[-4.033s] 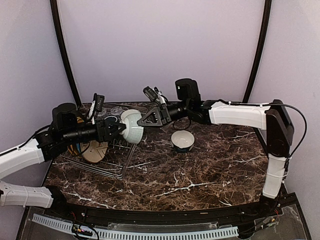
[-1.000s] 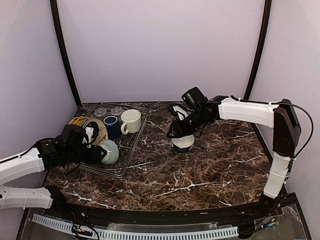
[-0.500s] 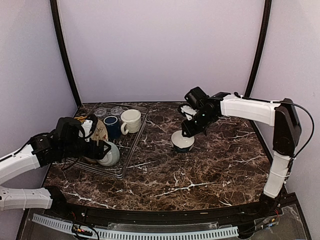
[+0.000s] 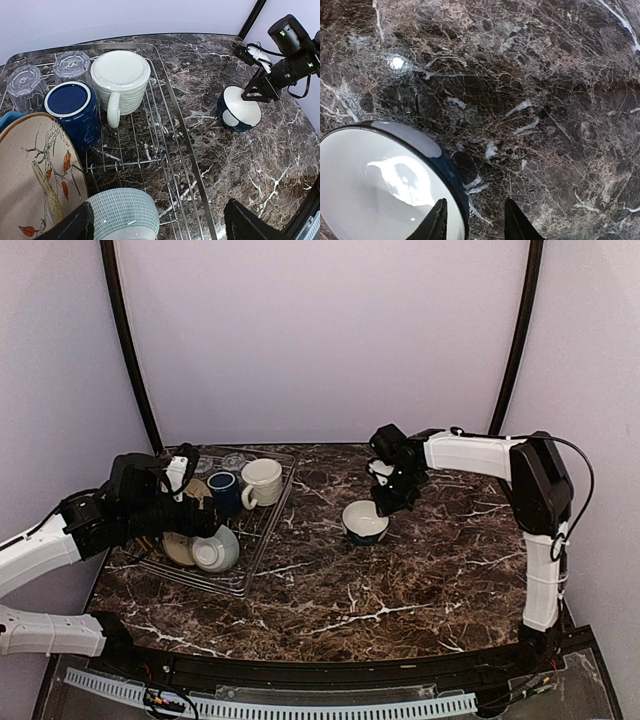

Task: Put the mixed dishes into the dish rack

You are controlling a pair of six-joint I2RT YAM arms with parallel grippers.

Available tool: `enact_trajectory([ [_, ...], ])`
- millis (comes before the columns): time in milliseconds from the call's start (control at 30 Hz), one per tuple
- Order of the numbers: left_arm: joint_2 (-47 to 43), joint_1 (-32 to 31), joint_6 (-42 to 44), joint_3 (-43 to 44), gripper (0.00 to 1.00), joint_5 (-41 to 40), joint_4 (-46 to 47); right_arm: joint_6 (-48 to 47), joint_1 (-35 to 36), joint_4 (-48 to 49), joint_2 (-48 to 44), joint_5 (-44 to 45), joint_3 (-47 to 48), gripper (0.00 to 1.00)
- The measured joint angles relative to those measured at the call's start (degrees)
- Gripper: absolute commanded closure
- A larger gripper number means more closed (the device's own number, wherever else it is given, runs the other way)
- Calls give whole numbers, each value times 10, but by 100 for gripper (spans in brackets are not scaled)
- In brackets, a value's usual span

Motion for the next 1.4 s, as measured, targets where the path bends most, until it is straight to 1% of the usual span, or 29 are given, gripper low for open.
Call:
enact_trajectory([
  [167, 25, 0, 0, 0, 10, 7, 15, 0, 0, -9, 30, -3, 27, 78],
  [233, 34, 0, 0, 1, 7, 12, 20, 1, 0, -9, 34, -3, 31, 84],
  [367, 52, 0, 0, 11, 4, 21, 29, 1, 0, -12, 34, -6, 31, 100],
  [500, 68, 0, -1, 22, 2, 48, 47, -1, 1, -17, 34, -6, 34, 100],
  [667, 90, 0, -19, 32, 1, 106, 87, -9, 11, -16, 27, 2, 34, 100],
  [833, 132, 0, -83, 34, 1, 182, 165, -17, 43, 1, -12, 7, 33, 100],
  [1033, 191, 0, -179, 35, 1, 248, 258, -28, 113, 58, -92, 7, 33, 100],
  [1233, 259, 0, -236, 81, 1, 293, 276, -48, 171, 122, -144, 16, 13, 100],
  [1400, 289, 0, -279, 84, 1, 341, 313, -65, 189, 163, -176, 22, -28, 100],
])
